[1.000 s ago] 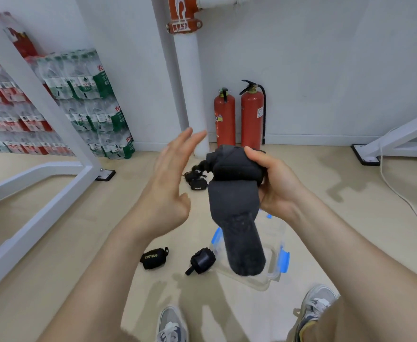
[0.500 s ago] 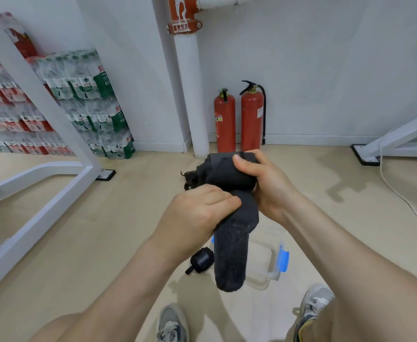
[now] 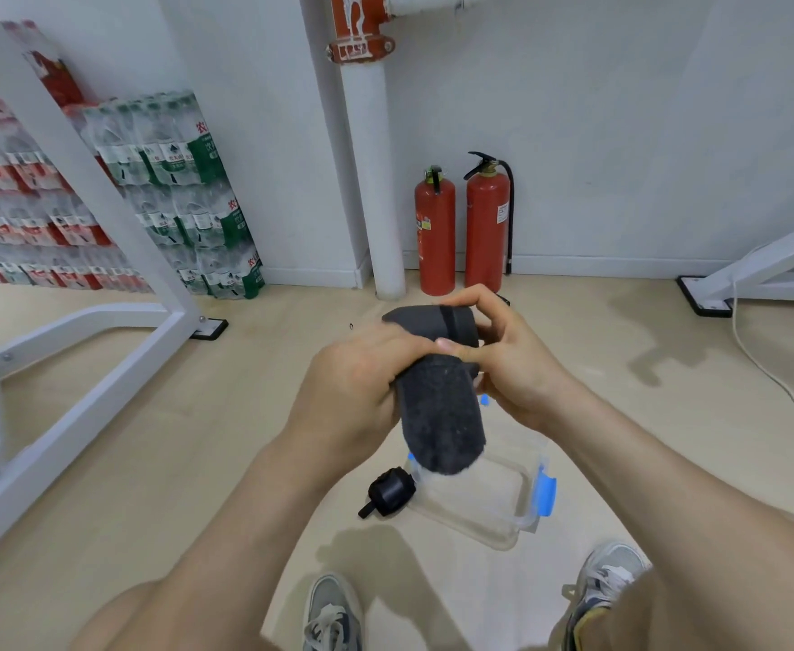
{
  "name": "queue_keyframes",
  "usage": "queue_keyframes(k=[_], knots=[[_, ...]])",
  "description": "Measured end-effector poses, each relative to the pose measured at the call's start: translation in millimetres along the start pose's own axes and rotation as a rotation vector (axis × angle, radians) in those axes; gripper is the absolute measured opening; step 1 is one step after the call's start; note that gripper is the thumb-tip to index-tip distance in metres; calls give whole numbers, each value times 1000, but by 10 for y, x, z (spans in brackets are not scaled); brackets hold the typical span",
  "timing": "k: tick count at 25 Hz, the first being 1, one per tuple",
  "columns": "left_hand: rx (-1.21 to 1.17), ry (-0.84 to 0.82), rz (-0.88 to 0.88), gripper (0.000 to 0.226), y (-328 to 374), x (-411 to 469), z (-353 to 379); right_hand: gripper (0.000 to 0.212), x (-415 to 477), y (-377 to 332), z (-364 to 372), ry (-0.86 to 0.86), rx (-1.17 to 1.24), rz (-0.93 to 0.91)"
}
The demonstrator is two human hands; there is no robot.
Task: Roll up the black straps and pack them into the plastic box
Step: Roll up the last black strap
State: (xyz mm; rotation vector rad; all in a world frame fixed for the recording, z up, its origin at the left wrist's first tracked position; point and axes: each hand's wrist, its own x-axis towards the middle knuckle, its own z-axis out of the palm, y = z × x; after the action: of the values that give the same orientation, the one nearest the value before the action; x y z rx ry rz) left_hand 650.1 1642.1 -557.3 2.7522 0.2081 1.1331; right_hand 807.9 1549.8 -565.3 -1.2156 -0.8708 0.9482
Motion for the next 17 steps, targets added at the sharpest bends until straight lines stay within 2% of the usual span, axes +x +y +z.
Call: queue_keyframes(k=[1, 3, 5, 6, 8, 11, 13, 15, 17], knots=[[-72, 74, -99, 13, 10, 29, -5, 35, -1, -14, 11, -5, 11, -3], [-532, 167, -506, 20, 68, 127, -17, 40, 5, 4, 17, -19, -14, -10], [-894, 84, -736, 27, 30, 124, 23, 45, 15, 25, 20, -23, -17, 2], [-935, 76, -767, 27, -21, 119, 47, 46, 18, 17, 25, -23, 7, 13], [-891, 168, -710, 24, -74, 77, 100, 38, 19, -6, 23, -33, 49, 32], [-915, 250, -690, 41, -75, 104, 128, 1, 11, -56, 43, 6, 106, 88], [-836, 194, -651, 50, -19, 88, 123, 9, 22, -43, 33, 48, 71, 95], [-795, 123, -664, 46, 1, 96, 87, 11, 20, -42, 32, 49, 72, 90], [-876, 114, -627, 36, -7, 105, 40, 22, 17, -37, 12, 32, 90, 92]])
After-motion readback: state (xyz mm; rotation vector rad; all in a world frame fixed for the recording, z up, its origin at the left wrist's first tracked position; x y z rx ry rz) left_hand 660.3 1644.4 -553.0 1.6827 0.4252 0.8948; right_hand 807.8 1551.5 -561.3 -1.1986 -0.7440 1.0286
